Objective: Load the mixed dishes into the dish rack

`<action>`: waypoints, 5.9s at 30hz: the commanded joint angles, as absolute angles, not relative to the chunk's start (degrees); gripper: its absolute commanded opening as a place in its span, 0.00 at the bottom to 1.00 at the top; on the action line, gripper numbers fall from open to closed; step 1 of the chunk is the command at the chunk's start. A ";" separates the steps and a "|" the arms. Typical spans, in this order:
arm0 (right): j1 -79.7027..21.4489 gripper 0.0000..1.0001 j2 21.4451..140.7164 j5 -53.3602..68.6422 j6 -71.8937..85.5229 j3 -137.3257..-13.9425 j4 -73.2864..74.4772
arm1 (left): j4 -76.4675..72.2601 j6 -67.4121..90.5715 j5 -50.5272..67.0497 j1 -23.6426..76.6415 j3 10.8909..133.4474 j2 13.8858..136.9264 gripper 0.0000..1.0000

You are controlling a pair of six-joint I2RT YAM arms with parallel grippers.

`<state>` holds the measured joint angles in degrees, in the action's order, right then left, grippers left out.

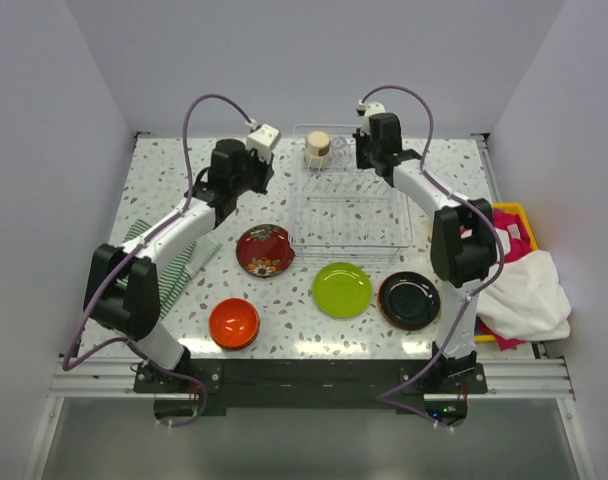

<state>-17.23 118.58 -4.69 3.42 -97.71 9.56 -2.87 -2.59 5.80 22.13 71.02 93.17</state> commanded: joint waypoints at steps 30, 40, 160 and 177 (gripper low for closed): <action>-18.81 0.61 78.22 30.75 -23.98 -74.35 52.53 | 68.46 -49.31 28.39 15.38 67.15 76.64 0.47; -45.60 0.61 74.17 32.60 -31.03 -70.66 41.23 | 53.09 -33.06 20.29 7.85 65.12 76.63 0.48; -13.71 0.00 110.91 53.00 59.94 -64.34 -34.98 | 5.19 -8.08 4.75 13.71 78.40 95.36 0.21; -11.34 0.23 106.80 43.26 37.82 -66.52 -1.47 | 3.52 -6.77 5.89 14.33 77.52 96.33 0.23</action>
